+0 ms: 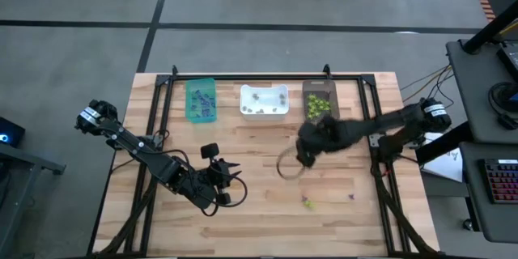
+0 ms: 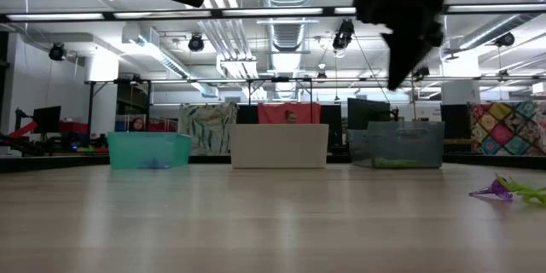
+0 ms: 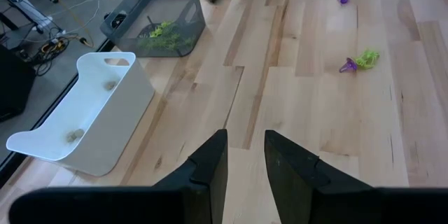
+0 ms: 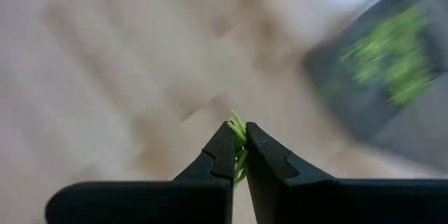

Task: Sort Halloween decoration
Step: Put the green spider toy into the black bin, then put the purple witch toy into the light blue bin

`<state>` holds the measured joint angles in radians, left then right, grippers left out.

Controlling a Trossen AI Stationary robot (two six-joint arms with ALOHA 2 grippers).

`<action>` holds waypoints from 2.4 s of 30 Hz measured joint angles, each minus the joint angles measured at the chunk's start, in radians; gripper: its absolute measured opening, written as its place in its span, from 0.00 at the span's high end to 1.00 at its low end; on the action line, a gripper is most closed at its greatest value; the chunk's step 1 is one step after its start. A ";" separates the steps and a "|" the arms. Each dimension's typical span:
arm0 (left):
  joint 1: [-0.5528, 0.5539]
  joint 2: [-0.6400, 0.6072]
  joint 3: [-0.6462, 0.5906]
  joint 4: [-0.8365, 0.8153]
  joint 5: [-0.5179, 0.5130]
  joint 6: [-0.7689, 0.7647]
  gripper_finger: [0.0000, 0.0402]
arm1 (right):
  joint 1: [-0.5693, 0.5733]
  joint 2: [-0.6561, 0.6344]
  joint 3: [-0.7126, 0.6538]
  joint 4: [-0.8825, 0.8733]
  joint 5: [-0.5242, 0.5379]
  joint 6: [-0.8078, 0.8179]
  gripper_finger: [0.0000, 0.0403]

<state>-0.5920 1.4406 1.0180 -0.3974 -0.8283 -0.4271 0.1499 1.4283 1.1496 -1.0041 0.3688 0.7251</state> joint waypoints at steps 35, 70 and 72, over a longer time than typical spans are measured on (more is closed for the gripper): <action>0.000 0.000 -0.018 0.020 0.000 -0.009 0.81 | -0.555 -0.054 0.018 0.045 -0.212 -0.312 0.64; 0.000 0.000 -0.020 0.173 0.034 -0.028 0.81 | 0.488 0.060 -0.152 0.230 -0.270 0.498 0.68; 0.000 0.000 -0.020 0.174 0.034 -0.028 0.81 | 0.500 0.084 -0.152 0.223 -0.367 0.530 0.68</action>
<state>-0.5921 1.4406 0.9976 -0.2238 -0.7940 -0.4553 0.6498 1.5128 0.9974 -0.7815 0.0015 1.2548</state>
